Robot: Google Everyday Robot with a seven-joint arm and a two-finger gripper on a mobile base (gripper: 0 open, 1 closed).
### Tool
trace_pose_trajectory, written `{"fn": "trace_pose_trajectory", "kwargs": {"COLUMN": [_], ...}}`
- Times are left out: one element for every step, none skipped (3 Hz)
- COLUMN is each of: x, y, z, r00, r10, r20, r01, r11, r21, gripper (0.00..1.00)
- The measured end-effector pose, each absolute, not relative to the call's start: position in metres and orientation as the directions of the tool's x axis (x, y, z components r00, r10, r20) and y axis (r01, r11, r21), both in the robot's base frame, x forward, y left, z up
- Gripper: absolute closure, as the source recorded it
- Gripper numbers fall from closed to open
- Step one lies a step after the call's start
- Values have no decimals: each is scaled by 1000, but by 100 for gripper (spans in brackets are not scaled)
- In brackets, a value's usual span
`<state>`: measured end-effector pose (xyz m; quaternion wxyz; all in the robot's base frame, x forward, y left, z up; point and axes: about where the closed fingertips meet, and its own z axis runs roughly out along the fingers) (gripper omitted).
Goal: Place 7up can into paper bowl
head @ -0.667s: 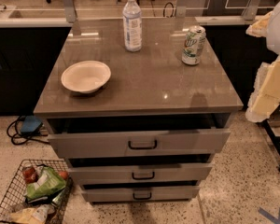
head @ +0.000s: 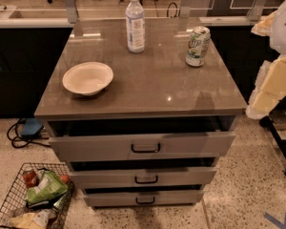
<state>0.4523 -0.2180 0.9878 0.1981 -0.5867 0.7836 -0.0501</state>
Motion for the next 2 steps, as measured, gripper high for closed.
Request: {"fn": "trace_pose_trajectory", "kwargs": {"x": [490, 527], "y": [-239, -259], "z": [972, 955], "r00": [-301, -324], "r10": [-885, -812], "r20": [-354, -485], "r01": [-850, -787], "r11": [417, 516], "r21": [-320, -338], "gripper": [0, 0]}}
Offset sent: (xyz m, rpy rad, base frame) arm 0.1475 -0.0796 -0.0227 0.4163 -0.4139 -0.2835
